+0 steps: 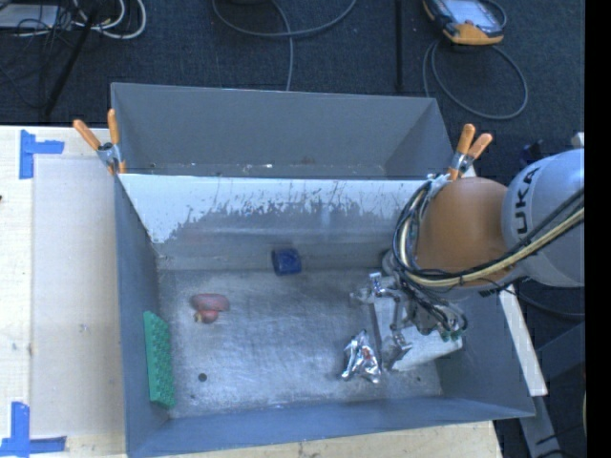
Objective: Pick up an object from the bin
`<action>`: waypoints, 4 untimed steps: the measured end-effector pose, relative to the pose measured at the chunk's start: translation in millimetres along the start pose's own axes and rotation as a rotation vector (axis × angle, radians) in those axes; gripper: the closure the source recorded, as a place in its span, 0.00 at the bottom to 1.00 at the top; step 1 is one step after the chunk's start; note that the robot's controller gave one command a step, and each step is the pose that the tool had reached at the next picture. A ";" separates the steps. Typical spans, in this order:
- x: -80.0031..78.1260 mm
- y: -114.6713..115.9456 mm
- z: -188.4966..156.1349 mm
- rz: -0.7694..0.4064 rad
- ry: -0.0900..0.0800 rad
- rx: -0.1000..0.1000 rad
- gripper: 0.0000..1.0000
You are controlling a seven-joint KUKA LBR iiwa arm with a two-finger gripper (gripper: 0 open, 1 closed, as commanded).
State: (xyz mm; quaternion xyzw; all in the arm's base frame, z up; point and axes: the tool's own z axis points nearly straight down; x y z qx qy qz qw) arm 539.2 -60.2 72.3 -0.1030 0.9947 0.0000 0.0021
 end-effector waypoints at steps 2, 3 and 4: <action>29.6 21.5 -1.1 -0.279 -0.002 0.001 1.00; 38.1 19.4 -118.4 -0.311 -0.002 0.001 1.00; 28.5 17.0 -155.1 -0.317 0.000 0.000 1.00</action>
Offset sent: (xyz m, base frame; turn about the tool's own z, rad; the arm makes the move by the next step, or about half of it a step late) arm -0.0363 0.0147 -0.0023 -0.2841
